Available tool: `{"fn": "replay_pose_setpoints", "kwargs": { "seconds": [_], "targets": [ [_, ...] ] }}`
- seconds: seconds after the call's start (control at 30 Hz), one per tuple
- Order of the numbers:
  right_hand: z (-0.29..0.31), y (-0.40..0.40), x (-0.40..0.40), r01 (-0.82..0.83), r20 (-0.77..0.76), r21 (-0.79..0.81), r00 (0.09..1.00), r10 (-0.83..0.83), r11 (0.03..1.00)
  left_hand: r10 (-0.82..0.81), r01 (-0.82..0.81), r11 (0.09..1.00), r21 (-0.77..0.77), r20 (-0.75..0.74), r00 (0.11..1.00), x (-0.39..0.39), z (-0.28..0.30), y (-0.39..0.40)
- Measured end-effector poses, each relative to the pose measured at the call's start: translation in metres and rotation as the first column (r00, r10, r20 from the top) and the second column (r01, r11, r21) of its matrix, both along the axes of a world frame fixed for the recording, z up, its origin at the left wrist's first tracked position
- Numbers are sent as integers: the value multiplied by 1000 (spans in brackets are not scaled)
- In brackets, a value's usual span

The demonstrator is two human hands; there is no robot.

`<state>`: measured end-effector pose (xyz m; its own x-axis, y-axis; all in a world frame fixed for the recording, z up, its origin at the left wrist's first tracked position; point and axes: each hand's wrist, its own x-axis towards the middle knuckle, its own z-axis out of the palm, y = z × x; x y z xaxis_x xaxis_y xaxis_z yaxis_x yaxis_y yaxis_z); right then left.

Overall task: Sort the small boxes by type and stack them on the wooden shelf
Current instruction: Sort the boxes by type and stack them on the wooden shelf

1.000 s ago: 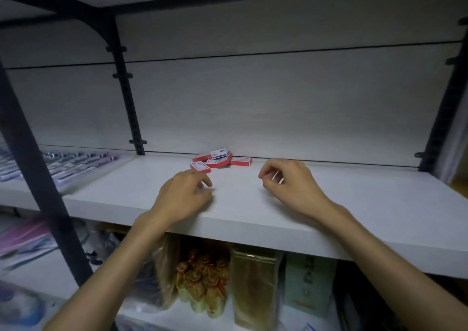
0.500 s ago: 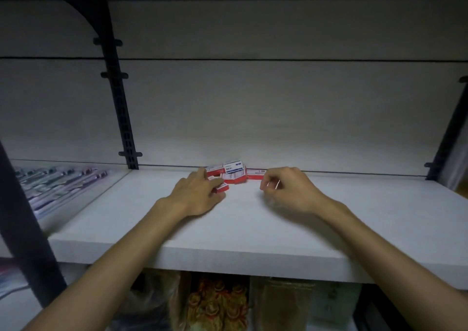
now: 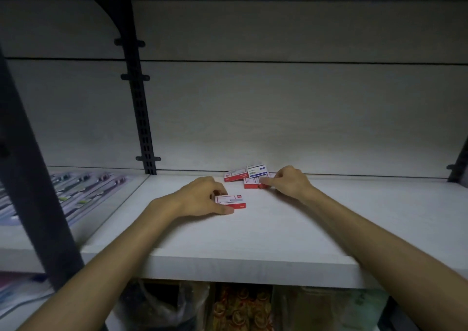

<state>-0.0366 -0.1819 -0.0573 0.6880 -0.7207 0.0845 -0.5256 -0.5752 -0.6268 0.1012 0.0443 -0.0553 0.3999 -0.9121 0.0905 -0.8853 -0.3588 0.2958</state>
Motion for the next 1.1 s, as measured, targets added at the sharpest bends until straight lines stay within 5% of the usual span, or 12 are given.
{"fn": "replay_pose_setpoints", "kwargs": {
  "seconds": [0.37, 0.53, 0.83, 0.97, 1.1],
  "targets": [
    [-1, -26, -17, -176, 485, 534, 865, -129, 827, 57, 55, 919, -390, 270, 961, 10, 5, -31],
    [3, -25, -15, -227, 516, 580, 846, -136, 783, 96, 94, 893, -439, 390, 916, 11, -8, -34],
    [7, -16, -11, -345, 505, 612, 863, -16, 711, 115, 40, 895, -444, 318, 941, 20, -15, -30],
    [10, -14, -10, -497, 624, 674, 779, -62, 547, 123, 29, 888, -458, 298, 947, 17, -13, -32],
    [10, -14, -9, -528, 651, 684, 754, -93, 503, 111, 32, 880, -474, 270, 956, 14, -11, -32]
  ]
}}
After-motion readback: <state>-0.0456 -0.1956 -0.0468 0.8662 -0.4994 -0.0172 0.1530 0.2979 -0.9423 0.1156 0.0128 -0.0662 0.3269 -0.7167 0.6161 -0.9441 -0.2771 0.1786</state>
